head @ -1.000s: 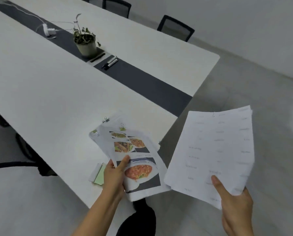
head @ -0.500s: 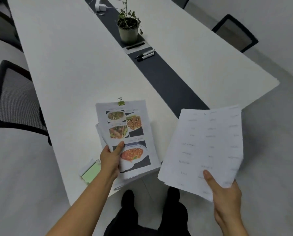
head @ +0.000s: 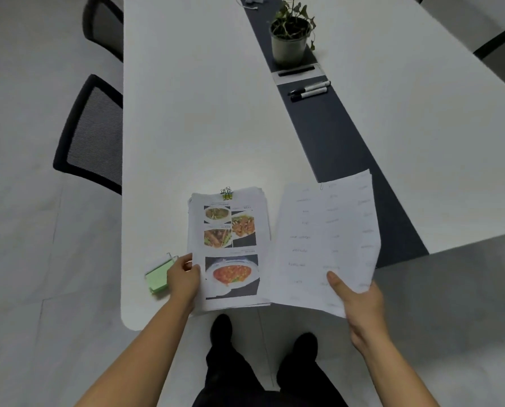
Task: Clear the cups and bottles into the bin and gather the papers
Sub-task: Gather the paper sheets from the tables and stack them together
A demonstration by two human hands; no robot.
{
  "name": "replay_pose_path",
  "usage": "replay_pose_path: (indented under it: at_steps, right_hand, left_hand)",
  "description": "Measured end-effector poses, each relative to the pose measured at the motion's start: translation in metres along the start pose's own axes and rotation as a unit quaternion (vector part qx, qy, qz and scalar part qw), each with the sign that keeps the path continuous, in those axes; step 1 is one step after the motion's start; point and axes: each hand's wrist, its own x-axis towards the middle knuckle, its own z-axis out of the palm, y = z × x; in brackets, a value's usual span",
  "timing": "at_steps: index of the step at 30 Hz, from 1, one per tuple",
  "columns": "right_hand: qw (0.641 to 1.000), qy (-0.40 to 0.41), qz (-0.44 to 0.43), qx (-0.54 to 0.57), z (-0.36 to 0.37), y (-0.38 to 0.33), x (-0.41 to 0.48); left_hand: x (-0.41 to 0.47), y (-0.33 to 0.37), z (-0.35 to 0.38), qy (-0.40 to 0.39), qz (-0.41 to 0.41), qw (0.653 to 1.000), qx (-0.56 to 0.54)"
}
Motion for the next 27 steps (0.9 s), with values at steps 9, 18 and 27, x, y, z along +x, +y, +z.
replay_pose_path:
  at_steps: [9, 18, 27]
  right_hand:
    - [1.000, 0.012, 0.009, -0.005, 0.011, -0.001, 0.005]
    - [1.000, 0.005, 0.002, -0.015, 0.029, 0.001, -0.006]
    - [0.986, -0.130, 0.005, -0.102, 0.132, 0.009, 0.009]
  left_hand:
    - [0.018, -0.008, 0.003, 0.012, 0.009, 0.998, 0.062]
    - [0.013, -0.011, -0.003, -0.076, 0.070, 0.986, 0.133]
    - [0.024, -0.022, -0.018, -0.116, -0.110, 0.981, -0.112]
